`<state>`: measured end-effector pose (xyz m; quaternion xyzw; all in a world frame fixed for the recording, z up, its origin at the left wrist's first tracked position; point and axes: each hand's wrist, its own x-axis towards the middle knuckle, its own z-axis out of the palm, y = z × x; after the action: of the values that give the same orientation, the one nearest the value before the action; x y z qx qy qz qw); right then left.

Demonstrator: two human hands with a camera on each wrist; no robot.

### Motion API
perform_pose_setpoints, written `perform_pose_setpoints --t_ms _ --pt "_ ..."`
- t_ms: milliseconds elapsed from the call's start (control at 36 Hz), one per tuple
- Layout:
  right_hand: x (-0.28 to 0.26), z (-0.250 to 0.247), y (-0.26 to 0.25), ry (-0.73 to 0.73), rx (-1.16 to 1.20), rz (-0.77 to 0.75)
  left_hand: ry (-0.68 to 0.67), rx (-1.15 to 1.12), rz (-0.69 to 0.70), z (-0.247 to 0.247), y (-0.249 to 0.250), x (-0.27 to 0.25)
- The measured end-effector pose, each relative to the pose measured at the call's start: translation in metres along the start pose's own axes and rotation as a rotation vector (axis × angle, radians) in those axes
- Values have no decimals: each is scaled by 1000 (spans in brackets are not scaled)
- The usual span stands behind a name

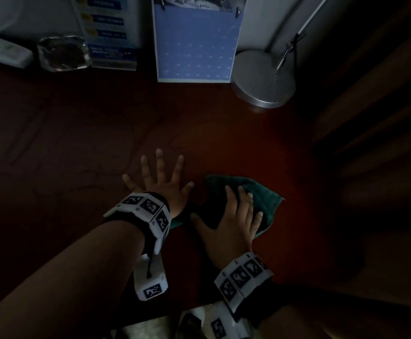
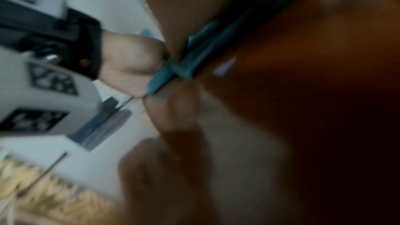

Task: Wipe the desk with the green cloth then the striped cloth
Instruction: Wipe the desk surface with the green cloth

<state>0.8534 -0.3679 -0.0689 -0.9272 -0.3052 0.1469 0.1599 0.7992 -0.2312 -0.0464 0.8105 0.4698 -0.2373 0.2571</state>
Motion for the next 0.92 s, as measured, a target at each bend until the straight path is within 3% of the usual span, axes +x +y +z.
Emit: perform_pose_setpoints --t_ms 139,222,306,389,472,528,583,750,917 --pt "10 3 -9 105 60 148 -35 -27 2 -3 0 -1" --pt "15 -4 -9 -20 88 189 -39 -32 2 -3 0 0" --pt "15 -20 -2 -86 185 121 -46 -46 5 -3 0 0" --pt "11 -36 14 -115 195 -121 -47 -65 10 -2 -1 2" --pt "18 -48 34 -118 -13 -655 -39 -71 3 -1 -2 4" --pt "28 -52 45 -248 -232 -1015 -43 -70 0 -1 -2 4" --pt "40 -52 49 -328 -419 -1252 -37 -74 1 -1 -1 3" --pt "81 -45 44 -423 -535 -1403 -42 -56 -4 -3 0 2" --pt "110 -39 37 -425 -513 -1414 -30 -70 -6 -2 1 3"
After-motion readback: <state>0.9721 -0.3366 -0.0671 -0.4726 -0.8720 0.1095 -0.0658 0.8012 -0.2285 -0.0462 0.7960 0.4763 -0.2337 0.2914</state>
